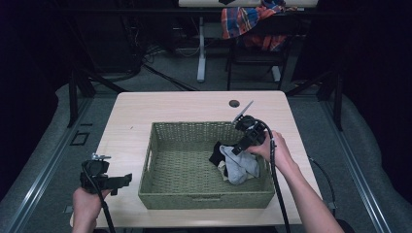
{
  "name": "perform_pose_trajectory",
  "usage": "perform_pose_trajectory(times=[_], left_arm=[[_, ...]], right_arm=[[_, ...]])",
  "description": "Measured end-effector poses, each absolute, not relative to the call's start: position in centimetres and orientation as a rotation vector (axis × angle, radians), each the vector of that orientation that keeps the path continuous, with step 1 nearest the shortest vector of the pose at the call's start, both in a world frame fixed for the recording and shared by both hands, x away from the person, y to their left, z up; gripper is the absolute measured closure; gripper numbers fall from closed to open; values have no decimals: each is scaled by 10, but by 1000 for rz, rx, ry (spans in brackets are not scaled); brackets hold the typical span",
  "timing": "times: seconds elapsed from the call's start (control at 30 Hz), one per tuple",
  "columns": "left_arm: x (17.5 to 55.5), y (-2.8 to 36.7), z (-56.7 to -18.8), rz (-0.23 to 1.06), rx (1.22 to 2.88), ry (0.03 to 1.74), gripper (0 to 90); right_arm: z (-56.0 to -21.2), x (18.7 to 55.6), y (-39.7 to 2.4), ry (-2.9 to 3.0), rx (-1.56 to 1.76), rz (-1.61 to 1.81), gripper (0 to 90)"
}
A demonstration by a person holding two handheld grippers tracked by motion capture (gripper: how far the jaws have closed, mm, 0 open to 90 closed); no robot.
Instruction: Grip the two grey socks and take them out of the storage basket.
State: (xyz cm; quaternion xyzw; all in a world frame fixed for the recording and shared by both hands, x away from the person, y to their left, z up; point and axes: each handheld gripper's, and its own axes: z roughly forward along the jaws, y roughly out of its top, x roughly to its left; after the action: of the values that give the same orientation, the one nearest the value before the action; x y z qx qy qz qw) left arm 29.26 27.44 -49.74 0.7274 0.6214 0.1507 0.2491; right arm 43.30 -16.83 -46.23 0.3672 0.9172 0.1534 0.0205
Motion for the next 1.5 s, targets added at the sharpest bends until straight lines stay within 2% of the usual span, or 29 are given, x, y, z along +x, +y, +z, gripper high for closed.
perform_pose_trajectory(times=[0.3,0.43,0.53,0.7,0.73,0.8,0.83,0.87,1.0,1.13,1.33,1.37,1.47,1.5], left_arm=[[293,274,-498,407,1989,1691,12],[293,274,-498,409,1983,1697,12],[293,274,-498,410,1985,1696,12],[293,274,-497,407,1989,1693,12],[293,274,-497,408,1989,1694,12],[293,274,-497,407,1989,1694,12],[293,274,-498,410,1993,1692,12],[293,274,-498,409,1989,1694,12],[293,274,-497,409,1990,1692,12],[293,274,-497,408,1990,1692,12],[293,274,-497,408,1991,1692,12],[293,274,-497,411,1994,1690,12],[293,274,-497,412,1990,1691,12],[293,274,-498,412,1991,1692,12]], right_arm=[[-476,440,-161,2837,1178,374,256],[-483,443,-158,2839,1201,326,274],[-486,444,-157,2835,1210,297,339],[-489,446,-158,2846,1223,257,550],[-489,446,-158,2846,1223,257,550],[-492,445,-158,2849,1234,256,617],[-493,445,-157,2858,1215,241,689],[-493,445,-157,2858,1215,241,689],[-495,445,-156,2869,1222,203,830],[-494,445,-160,2865,1211,223,900],[-483,444,-165,2851,1229,268,900],[-483,444,-165,2851,1225,276,870],[-482,444,-164,2848,1209,321,635],[-481,444,-161,2855,1196,324,477]])
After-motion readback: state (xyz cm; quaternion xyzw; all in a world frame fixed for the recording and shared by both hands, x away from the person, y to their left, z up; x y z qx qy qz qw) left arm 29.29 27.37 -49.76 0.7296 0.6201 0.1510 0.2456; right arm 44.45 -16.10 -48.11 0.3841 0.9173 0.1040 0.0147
